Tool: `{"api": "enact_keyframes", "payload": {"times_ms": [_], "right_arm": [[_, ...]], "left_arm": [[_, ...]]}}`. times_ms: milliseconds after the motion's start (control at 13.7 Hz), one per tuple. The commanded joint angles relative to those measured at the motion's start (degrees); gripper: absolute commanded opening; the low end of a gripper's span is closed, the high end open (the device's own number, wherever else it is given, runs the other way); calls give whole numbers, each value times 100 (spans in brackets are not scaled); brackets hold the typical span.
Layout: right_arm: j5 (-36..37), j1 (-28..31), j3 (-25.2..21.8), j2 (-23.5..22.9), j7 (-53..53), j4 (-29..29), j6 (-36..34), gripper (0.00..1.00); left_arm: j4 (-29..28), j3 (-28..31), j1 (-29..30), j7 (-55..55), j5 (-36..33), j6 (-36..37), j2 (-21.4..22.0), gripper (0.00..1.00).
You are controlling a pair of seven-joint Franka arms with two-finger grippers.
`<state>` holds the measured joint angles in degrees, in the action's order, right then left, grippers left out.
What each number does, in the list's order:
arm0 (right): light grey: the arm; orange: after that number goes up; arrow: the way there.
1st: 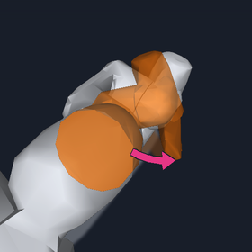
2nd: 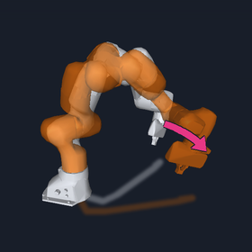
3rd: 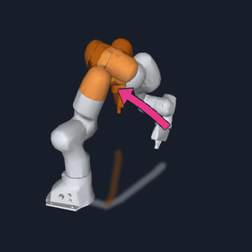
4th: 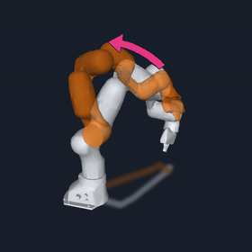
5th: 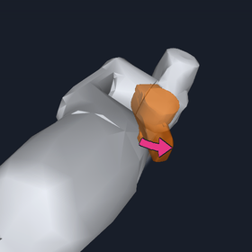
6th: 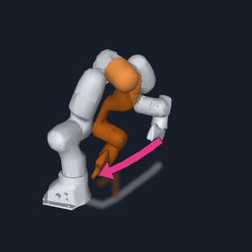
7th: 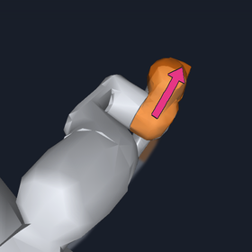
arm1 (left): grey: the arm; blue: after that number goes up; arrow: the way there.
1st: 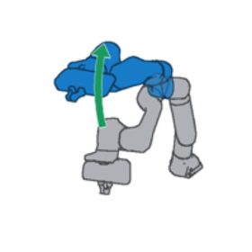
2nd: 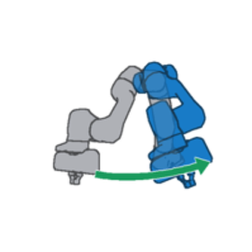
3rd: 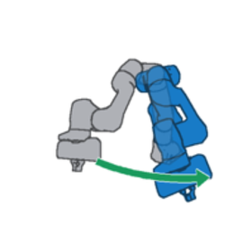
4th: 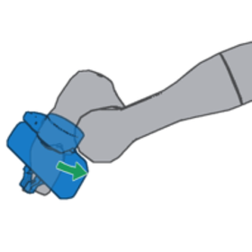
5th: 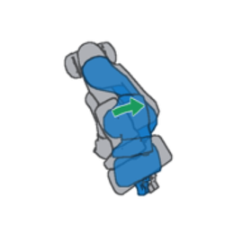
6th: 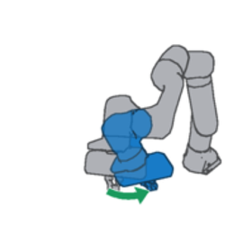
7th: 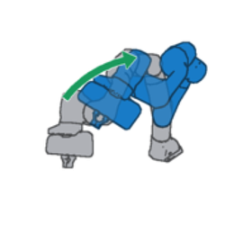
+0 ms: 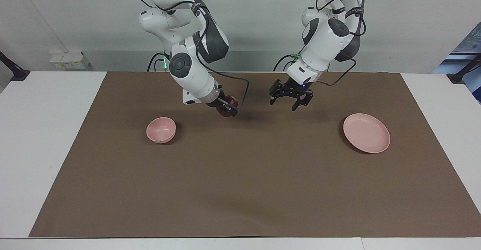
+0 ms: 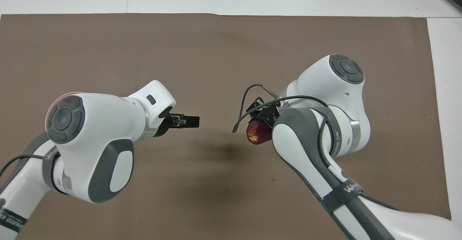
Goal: Move apple from plate to bowl
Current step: 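Carry the apple to the pink bowl with the right gripper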
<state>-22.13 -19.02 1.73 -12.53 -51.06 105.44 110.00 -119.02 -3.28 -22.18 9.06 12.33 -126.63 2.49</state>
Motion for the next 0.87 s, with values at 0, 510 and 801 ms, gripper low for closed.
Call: {"api": "enact_keyframes", "payload": {"times_ms": [0,510,801], "right_arm": [[253,555,30,198,866,267,-93,0],[1499,1707,38,216,3625,469,-164,0],[1747,2140,30,627,4823,1554,1246,0]], "left_arm": [[536,-14,468,0,-1072,699,-195,100],[2195,-14,1830,-1467,-1198,2393,-222,100],[3304,38,2007,-1547,-1207,3817,-169,100]]}}
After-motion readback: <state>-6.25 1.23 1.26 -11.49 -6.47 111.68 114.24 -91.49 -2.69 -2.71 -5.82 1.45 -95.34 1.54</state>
